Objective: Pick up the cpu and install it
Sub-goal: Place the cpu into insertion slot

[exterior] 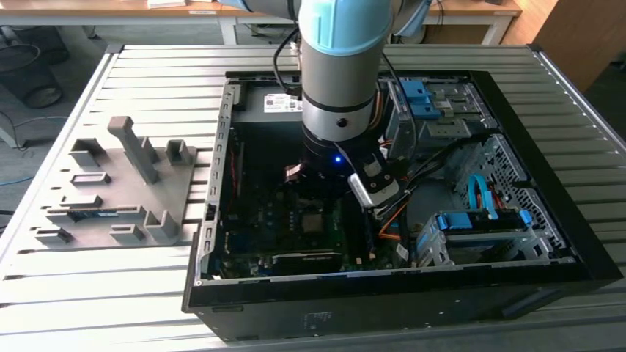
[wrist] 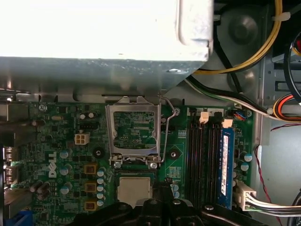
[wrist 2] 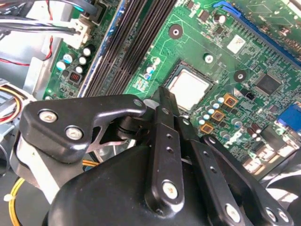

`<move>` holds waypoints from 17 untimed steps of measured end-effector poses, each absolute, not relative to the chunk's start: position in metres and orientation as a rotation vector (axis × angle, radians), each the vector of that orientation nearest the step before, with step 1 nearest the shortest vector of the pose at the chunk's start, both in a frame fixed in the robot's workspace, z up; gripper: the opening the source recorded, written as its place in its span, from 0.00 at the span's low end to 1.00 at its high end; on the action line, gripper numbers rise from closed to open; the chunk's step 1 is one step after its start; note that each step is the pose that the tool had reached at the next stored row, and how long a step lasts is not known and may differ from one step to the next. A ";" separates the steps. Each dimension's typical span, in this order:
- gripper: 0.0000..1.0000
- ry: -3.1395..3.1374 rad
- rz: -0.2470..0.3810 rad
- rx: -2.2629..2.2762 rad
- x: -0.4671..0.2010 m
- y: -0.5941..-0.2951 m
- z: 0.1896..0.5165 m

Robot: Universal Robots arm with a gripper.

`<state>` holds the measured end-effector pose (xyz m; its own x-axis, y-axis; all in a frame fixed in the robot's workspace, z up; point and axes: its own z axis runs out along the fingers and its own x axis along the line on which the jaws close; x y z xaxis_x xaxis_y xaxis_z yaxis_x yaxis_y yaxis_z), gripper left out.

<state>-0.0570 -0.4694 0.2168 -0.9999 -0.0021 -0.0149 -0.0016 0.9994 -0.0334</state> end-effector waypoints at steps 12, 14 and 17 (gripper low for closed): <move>0.10 3.127 0.030 0.026 -0.046 -0.468 0.214; 0.10 3.127 0.050 0.027 -0.045 -0.467 0.214; 0.10 3.131 0.049 0.027 -0.041 -0.467 0.214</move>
